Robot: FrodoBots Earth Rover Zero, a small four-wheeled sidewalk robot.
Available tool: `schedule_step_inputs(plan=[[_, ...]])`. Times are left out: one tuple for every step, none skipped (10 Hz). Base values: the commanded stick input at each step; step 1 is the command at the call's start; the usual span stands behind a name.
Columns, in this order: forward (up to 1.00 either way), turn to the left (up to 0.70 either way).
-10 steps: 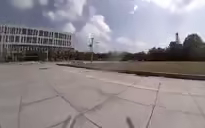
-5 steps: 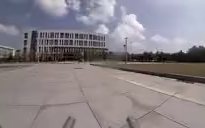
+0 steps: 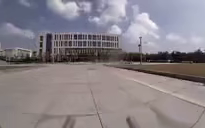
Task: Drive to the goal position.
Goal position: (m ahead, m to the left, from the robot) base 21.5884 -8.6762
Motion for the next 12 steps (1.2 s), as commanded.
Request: schedule_step_inputs(plan=[[0.7, -0.17], [0.7, -0.3], [0.7, -0.23], [0.7, 0.05], [0.7, 0.05], [0.7, 0.05], [0.7, 0.05], [0.7, 0.05], [0.7, 0.05], [0.7, 0.05], [0.7, 0.05], [0.7, 0.33]])
